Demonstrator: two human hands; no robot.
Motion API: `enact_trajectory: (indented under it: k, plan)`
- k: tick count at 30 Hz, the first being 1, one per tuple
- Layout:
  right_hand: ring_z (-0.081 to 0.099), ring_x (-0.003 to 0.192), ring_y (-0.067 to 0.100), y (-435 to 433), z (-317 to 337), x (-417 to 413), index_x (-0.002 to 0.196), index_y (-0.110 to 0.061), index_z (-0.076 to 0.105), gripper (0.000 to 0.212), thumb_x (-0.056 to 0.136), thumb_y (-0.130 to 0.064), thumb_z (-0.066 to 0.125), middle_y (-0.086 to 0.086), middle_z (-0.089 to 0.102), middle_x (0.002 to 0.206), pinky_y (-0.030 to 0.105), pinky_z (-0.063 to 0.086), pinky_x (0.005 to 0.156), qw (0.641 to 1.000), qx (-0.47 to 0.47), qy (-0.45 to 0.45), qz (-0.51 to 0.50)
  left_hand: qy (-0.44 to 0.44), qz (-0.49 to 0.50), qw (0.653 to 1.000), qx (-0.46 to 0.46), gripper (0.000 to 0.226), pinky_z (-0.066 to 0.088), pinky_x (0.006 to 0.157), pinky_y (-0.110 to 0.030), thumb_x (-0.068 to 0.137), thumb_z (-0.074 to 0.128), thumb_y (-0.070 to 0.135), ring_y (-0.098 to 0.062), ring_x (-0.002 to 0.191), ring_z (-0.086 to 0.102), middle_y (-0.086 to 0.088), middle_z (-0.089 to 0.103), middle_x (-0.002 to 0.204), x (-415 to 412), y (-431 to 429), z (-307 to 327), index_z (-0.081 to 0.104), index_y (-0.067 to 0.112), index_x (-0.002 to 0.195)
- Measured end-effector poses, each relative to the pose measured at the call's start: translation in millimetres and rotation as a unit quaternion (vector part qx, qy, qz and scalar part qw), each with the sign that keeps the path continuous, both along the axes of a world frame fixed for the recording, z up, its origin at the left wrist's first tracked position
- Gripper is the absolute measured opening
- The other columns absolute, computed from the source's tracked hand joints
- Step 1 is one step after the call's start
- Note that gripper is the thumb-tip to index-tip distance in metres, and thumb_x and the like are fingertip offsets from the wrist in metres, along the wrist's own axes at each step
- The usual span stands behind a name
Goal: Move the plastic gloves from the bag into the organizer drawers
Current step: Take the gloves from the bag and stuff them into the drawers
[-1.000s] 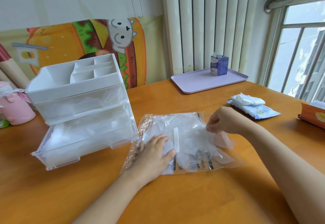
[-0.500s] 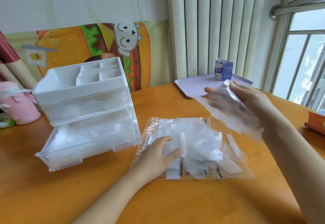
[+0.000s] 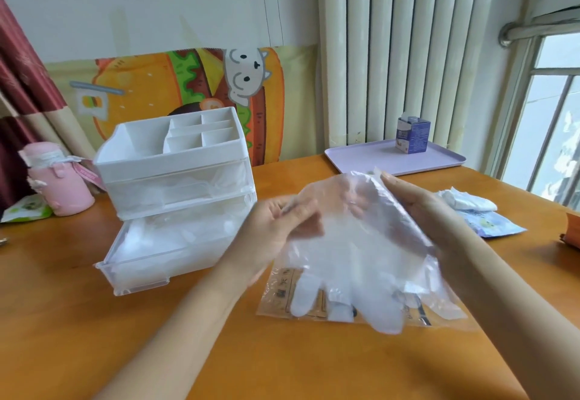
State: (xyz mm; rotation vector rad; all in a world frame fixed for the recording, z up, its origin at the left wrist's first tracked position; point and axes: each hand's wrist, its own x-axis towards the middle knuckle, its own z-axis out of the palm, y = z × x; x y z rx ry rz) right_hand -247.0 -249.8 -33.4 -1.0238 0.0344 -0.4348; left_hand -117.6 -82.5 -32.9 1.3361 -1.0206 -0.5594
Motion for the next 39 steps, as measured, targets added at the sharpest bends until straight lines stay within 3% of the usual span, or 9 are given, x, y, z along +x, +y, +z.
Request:
enact_trajectory:
  k: [5,9,12,16,23,27,29,34,39]
  plan:
    - [0.059,0.108,0.027,6,-8,15,0.129,-0.016,0.060,0.086,0.064,-0.071,0.068,0.016,0.059,0.124,0.035,0.051,0.087,0.984,-0.103,0.087,0.112,-0.211,0.094,0.971,0.056,0.040,0.046,0.053,-0.016,0.085,0.061,0.037,-0.005,0.043,0.050,0.008,0.052,0.047,22,36,42,0.068,-0.002,0.078]
    - [0.065,0.087,0.023,22,-1,31,0.101,0.000,0.068,0.057,0.061,-0.036,0.087,0.012,0.069,0.096,0.026,0.054,0.072,0.962,-0.203,0.117,0.141,-0.214,0.149,0.961,0.087,0.022,0.035,0.041,-0.015,0.088,0.065,0.031,-0.004,0.038,0.040,0.003,0.044,0.049,48,57,56,0.072,0.017,0.072]
    - [0.068,0.068,0.011,34,14,50,0.076,-0.008,0.077,0.018,0.066,-0.023,0.073,0.004,0.072,0.076,0.018,0.053,0.060,0.963,-0.212,0.126,0.108,-0.199,0.200,0.953,0.107,0.023,0.029,0.040,-0.018,0.089,0.066,0.030,-0.007,0.040,0.036,0.001,0.046,0.052,77,77,60,0.072,0.022,0.069]
    - [0.054,0.060,0.014,43,35,96,0.084,-0.002,0.072,0.030,0.065,-0.026,0.075,0.007,0.062,0.067,0.020,0.044,0.058,0.952,-0.255,0.169,-0.013,-0.210,0.366,0.889,0.177,0.031,0.030,0.036,-0.019,0.088,0.067,0.024,-0.008,0.034,0.040,0.004,0.051,0.045,116,96,49,0.058,0.007,0.063]
    - [0.056,0.053,0.011,63,51,159,0.072,-0.008,0.066,0.010,0.081,-0.003,0.066,0.005,0.063,0.065,0.017,0.043,0.048,0.836,-0.440,0.196,-0.262,-0.251,0.468,0.789,0.310,0.025,0.035,0.064,-0.029,0.084,0.067,0.026,-0.030,0.079,0.053,-0.014,0.065,0.089,142,111,39,0.067,0.002,0.088]
    - [0.050,0.104,0.026,88,48,153,0.108,-0.013,0.061,0.042,0.077,0.008,0.042,0.006,0.055,0.112,0.033,0.042,0.080,0.692,-0.574,0.200,-0.390,-0.222,0.495,0.782,0.307,0.021,0.034,0.062,-0.028,0.083,0.066,0.022,-0.027,0.080,0.048,-0.011,0.057,0.096,146,109,32,0.060,0.005,0.094]
    - [0.046,0.105,0.026,109,49,142,0.107,-0.012,0.057,0.042,0.075,0.010,0.042,0.006,0.049,0.111,0.033,0.039,0.088,0.675,-0.585,0.114,-0.435,-0.216,0.493,0.783,0.311,0.017,0.032,0.054,-0.028,0.085,0.064,0.021,-0.027,0.079,0.049,-0.008,0.054,0.090,149,108,30,0.055,0.008,0.090]
    - [0.061,0.098,0.017,159,49,129,0.112,-0.020,0.065,0.033,0.091,-0.004,0.044,0.000,0.067,0.111,0.027,0.048,0.086,0.703,-0.664,0.134,-0.217,-0.205,0.487,0.788,0.316,0.021,0.031,0.046,-0.025,0.085,0.063,0.020,-0.028,0.078,0.054,-0.013,0.062,0.097,155,108,23,0.058,0.005,0.099]
    - [0.026,0.142,0.019,157,39,157,0.148,-0.029,0.031,0.048,0.101,-0.023,0.041,-0.005,0.028,0.155,0.032,0.022,0.113,0.594,-0.745,0.299,0.053,-0.217,0.459,0.776,0.374,0.020,0.032,0.048,-0.026,0.084,0.066,0.024,-0.026,0.073,0.058,-0.009,0.064,0.085,154,110,25,0.056,0.007,0.086]
